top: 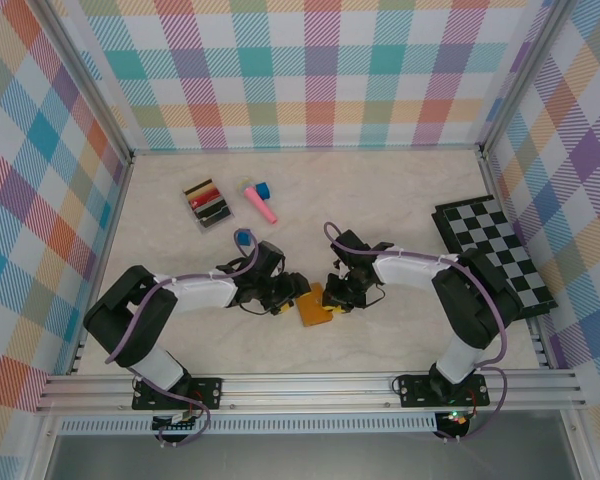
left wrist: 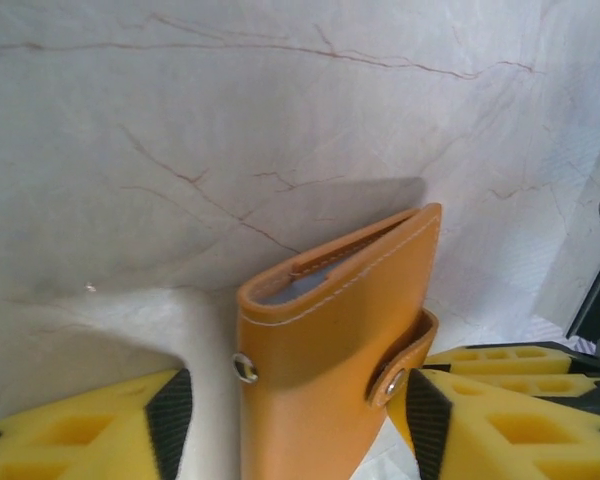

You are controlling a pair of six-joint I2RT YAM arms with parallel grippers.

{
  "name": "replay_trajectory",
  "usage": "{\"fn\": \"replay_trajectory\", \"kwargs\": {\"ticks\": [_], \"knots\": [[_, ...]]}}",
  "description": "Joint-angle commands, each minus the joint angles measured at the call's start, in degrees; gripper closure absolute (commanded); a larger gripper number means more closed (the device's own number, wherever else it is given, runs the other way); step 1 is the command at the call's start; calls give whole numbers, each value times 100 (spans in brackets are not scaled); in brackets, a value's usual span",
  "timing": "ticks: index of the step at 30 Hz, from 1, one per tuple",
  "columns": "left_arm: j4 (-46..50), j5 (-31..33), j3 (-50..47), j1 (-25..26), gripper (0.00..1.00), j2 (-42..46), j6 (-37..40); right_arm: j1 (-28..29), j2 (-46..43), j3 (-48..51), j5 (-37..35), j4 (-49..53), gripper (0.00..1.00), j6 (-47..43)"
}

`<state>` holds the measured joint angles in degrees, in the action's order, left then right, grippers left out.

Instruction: Put the credit cards into the card holder

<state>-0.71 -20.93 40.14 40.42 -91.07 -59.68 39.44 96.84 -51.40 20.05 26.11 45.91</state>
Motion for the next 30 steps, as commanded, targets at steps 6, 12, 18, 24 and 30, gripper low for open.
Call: {"fn": "replay_trajectory", "kwargs": {"ticks": [6, 12, 18, 24, 30], "knots": [[-532, 80, -78, 27, 69, -116, -85, 12, 142, 39, -211, 215, 83, 121], [-430, 221, 27, 35, 86, 128, 268, 11, 31, -316, -561, 528, 81, -25], [-479, 15, 182, 30, 100, 74, 618, 37, -224, -672, -872, 739, 76, -257], [-364, -102, 353, 36, 100, -24, 818, 128, -89, -1064, -1153, 942, 68, -689], [-395, -131, 373, 32, 100, -54, 803, 298, 261, -1352, -1281, 1045, 61, -857]]}}
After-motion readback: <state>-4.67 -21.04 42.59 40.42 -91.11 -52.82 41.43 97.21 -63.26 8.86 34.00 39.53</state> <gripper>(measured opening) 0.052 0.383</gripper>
